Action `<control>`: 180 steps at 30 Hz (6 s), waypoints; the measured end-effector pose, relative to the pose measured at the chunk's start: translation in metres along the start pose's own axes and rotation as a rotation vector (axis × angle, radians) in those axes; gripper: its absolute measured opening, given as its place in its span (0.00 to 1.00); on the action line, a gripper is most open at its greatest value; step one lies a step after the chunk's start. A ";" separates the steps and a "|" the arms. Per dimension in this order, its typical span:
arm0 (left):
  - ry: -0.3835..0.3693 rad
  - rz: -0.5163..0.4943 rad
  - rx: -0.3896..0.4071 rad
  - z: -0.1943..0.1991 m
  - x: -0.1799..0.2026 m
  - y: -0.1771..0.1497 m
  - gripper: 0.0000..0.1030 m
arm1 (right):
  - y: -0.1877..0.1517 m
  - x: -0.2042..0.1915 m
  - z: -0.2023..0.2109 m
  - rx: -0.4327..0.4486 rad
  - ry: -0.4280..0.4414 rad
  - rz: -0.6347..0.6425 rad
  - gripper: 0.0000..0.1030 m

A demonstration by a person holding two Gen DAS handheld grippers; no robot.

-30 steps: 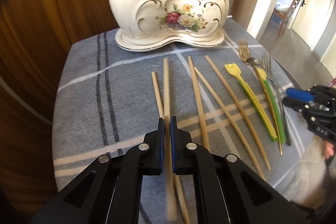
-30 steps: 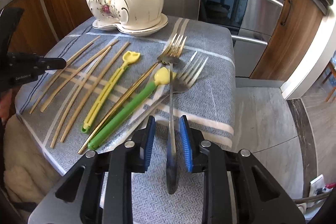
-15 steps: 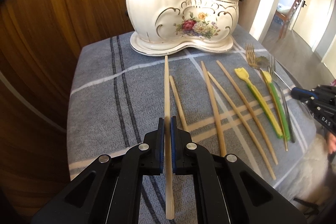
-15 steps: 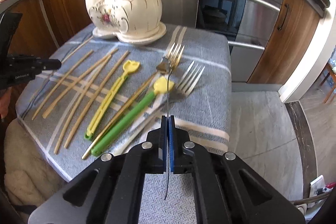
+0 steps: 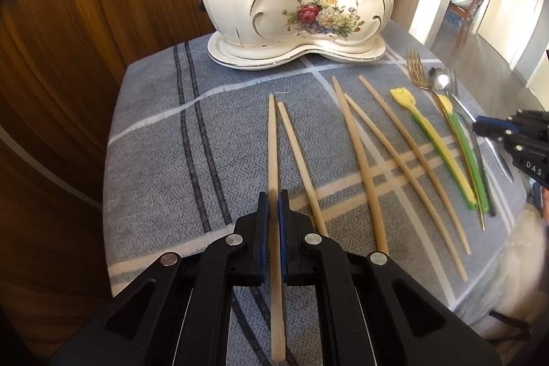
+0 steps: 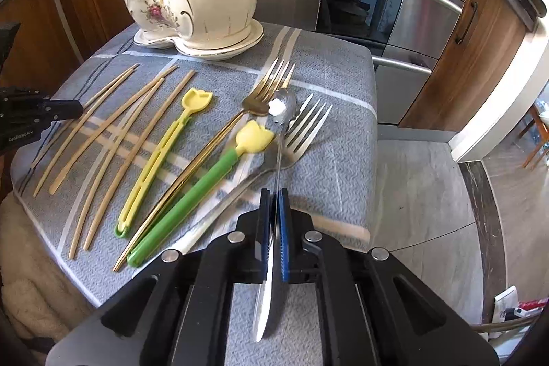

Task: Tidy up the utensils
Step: 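Lift the chopstick with the left tool while the right tool lifts the spoon, then drop the chopstick into the tall holder cup while the right tool drops the spoon into the short cup, then move both open tools back over the remaining utensils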

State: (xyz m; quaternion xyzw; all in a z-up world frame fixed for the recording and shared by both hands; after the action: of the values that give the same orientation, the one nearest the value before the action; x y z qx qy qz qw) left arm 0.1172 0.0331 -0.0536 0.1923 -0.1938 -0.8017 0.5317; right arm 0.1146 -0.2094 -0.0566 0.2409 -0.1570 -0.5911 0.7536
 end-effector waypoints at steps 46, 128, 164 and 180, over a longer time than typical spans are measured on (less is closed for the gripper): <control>-0.015 -0.035 0.093 0.015 0.002 0.006 0.06 | 0.013 -0.001 0.002 -0.008 0.033 0.028 0.03; 0.168 0.058 0.669 0.121 -0.047 0.105 0.54 | 0.125 -0.032 0.075 0.582 0.211 -0.277 0.69; 0.160 0.110 0.338 0.061 0.004 -0.010 0.95 | -0.010 0.008 0.051 0.233 -0.043 -0.276 0.93; 0.008 0.049 0.182 0.017 0.015 -0.013 0.38 | -0.005 -0.010 0.002 0.049 0.000 -0.283 0.29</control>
State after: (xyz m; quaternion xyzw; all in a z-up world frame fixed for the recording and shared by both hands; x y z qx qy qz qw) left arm 0.0931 0.0259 -0.0476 0.2381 -0.2685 -0.7667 0.5324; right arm 0.1065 -0.2013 -0.0571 0.2791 -0.1360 -0.6873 0.6567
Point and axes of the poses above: each gripper's, at about its wrist camera, not at the fingertips, and z roughly against the way its jaws point, x to its right, y to its top, the point moved 3 cm from there along -z, roughly the way its jaws point, and after that the axes turned 9 degrees about -z, right-handed, at the moved point
